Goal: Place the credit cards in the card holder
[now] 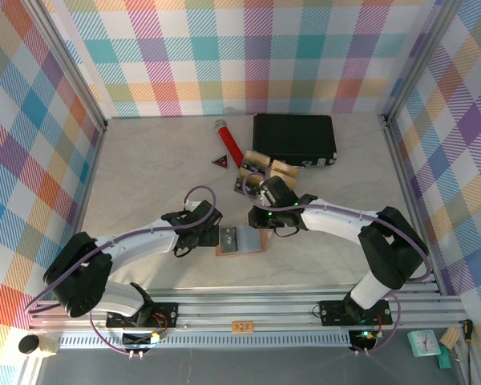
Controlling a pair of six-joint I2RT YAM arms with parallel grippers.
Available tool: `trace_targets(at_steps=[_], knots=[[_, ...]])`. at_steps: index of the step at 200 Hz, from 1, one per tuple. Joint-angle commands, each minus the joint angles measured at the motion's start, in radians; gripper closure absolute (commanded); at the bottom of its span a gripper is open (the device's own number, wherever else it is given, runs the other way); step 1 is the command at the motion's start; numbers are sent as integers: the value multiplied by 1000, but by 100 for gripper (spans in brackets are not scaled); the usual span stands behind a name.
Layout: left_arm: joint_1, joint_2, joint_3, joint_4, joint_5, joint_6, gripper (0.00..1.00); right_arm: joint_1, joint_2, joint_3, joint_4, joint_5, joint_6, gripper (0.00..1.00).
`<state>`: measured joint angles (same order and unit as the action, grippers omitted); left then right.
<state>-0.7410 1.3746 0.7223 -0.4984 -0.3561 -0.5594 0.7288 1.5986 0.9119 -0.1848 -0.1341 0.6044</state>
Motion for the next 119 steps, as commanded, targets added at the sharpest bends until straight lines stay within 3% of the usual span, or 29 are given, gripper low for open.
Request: trace_targets(at_steps=[1, 49, 119], knots=[[7, -43, 22, -19, 56, 5, 0, -29, -13, -19, -23, -49, -44, 83], [-24, -1, 62, 32, 121, -40, 0, -57, 49, -10, 9, -127, -67, 100], [-102, 91, 107, 90, 141, -92, 0, -57, 110, -8, 41, -150, -62, 100]])
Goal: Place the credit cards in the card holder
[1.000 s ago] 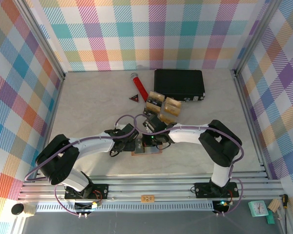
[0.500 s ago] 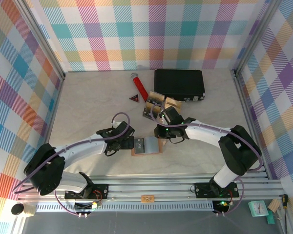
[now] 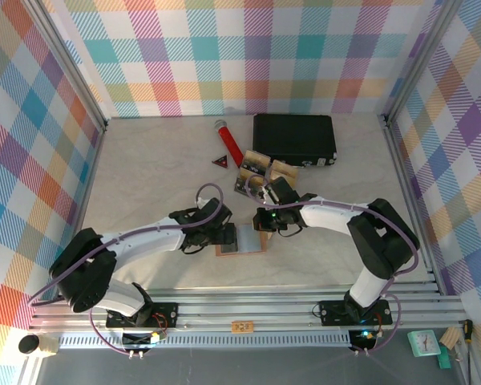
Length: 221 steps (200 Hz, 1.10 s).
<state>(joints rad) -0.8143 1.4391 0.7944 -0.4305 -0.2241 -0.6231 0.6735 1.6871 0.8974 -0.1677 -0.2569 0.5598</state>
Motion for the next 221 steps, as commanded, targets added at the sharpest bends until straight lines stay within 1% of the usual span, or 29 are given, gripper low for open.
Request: trace_targets(at_steps=[1, 46, 101, 151, 221], knots=[[-29, 28, 35, 21, 9, -29, 0, -2, 22, 7, 24, -26, -17, 100], [-58, 57, 43, 34, -1, -33, 0, -2, 59, 6, 46, -34, -8, 100], [-81, 88, 44, 63, -4, -29, 0, 3, 97, 14, 77, -74, 12, 100], [-96, 113, 43, 85, -10, -26, 0, 13, 106, 17, 88, -82, 25, 100], [-115, 107, 44, 112, -15, -17, 0, 17, 109, 9, 99, -82, 38, 100]])
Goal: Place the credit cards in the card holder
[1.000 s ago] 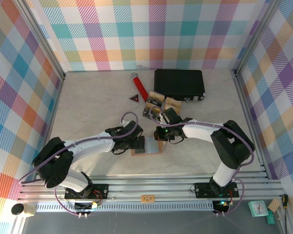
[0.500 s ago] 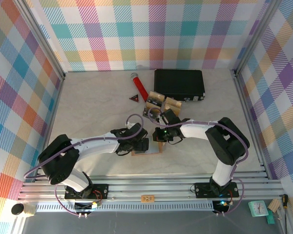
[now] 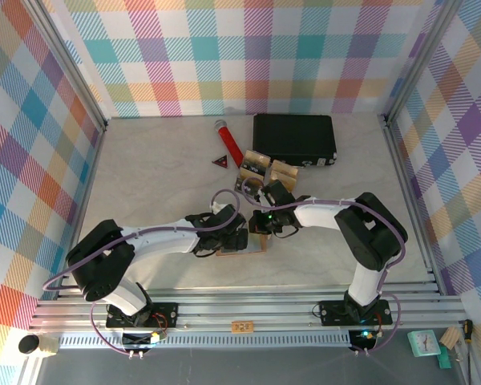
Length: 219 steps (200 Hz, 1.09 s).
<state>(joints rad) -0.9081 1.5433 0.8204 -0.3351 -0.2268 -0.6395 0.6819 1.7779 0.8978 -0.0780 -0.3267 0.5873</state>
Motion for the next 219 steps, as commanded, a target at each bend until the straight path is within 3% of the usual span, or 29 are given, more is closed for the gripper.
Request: trace_targets(at_steps=[1, 97, 128, 140, 219], knots=[[-21, 4, 18, 17, -13, 0, 0, 8, 19, 8, 10, -12, 11, 100], [-29, 65, -22, 13, -60, -11, 0, 8, -23, 16, -19, 1, 7, 100], [-29, 48, -43, 21, -63, -24, 0, 6, -82, 15, -45, 36, 9, 74], [-29, 42, -46, 22, -65, -25, 0, 5, -96, 9, -50, 46, 11, 68], [-29, 21, -60, 31, -69, -28, 0, 5, -49, -21, 9, 9, 54, 66]])
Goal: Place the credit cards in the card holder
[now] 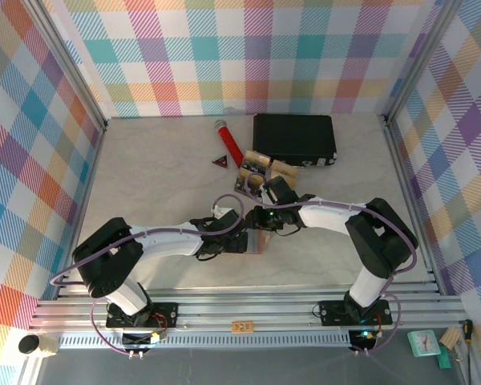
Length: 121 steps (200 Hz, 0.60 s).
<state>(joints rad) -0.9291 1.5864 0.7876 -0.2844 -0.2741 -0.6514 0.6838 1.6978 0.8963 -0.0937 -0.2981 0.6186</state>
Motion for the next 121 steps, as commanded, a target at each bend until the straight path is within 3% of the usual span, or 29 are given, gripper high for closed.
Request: trace_targets(at_steps=[1, 121], knots=[[-8, -22, -27, -19, -22, -16, 0, 3, 31, -20, 24, -19, 23, 66], [-8, -109, 28, -102, -65, 33, 0, 5, 29, -25, 15, -20, 23, 69]])
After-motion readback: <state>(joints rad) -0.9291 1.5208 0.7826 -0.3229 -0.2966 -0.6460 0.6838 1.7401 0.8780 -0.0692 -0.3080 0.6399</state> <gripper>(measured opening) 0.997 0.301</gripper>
